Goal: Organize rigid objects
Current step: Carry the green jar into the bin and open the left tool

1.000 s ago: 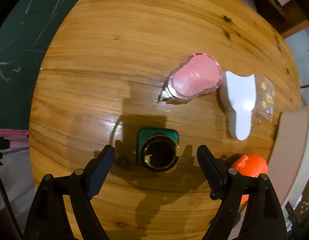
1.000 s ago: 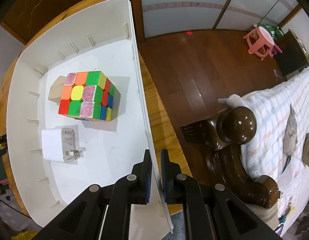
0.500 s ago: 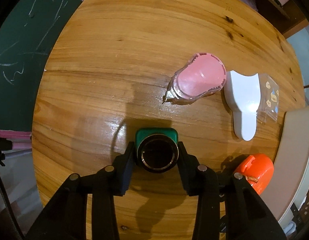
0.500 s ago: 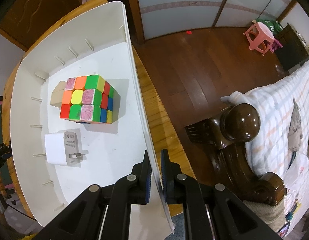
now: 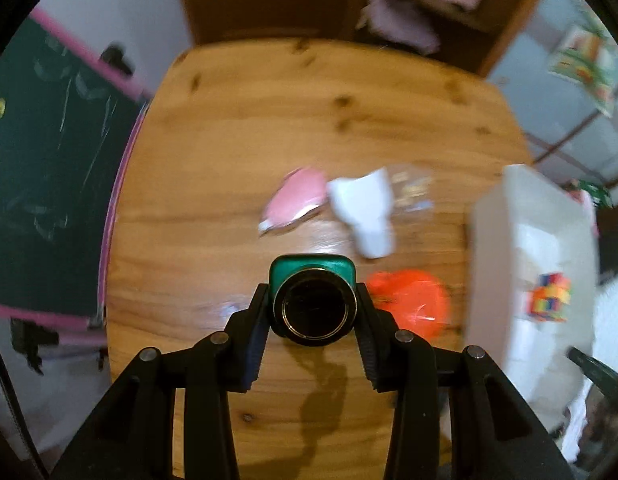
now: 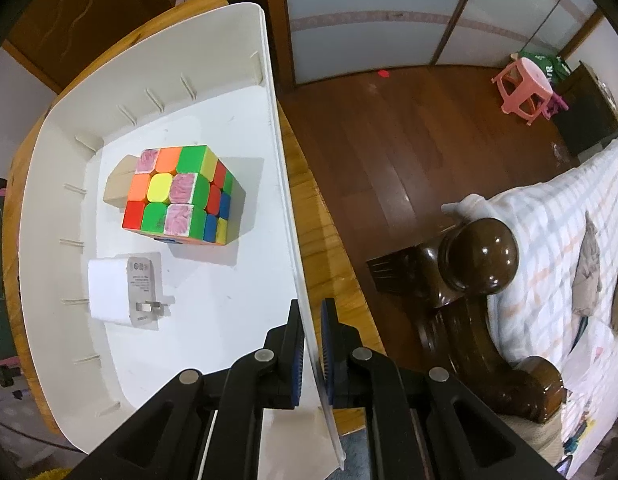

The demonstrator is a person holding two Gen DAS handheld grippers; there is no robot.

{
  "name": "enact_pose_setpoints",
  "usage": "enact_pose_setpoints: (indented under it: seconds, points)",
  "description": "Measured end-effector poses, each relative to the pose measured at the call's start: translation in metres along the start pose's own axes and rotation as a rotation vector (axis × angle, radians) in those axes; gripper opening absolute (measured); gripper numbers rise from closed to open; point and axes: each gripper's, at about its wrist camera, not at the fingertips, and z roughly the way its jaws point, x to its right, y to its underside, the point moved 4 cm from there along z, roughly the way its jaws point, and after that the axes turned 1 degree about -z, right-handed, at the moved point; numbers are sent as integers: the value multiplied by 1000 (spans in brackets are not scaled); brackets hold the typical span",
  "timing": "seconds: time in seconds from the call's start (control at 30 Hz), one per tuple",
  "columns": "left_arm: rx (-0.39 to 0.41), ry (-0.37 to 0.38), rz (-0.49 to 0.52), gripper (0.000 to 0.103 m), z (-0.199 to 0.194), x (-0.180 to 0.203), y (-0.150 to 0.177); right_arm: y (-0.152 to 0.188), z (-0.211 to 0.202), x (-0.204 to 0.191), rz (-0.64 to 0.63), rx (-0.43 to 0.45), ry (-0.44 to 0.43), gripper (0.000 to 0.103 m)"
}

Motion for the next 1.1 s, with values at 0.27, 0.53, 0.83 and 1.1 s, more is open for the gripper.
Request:
enact_pose_setpoints:
  seconds: [0.27,0.53,0.83,1.1]
  points:
    - [74,135,173,43,-50,83,-1,1,1,4,7,9,-35,7]
    - [-41,166,372,43,-39,167,27,1,2,5,7,15,-68,6]
    - [-284,128,610,43,22,246,97,2,1,4,-37,25,-80,4]
    - [-426,65,688,44,72,269,139,3,1,3,-85,22,-103,4]
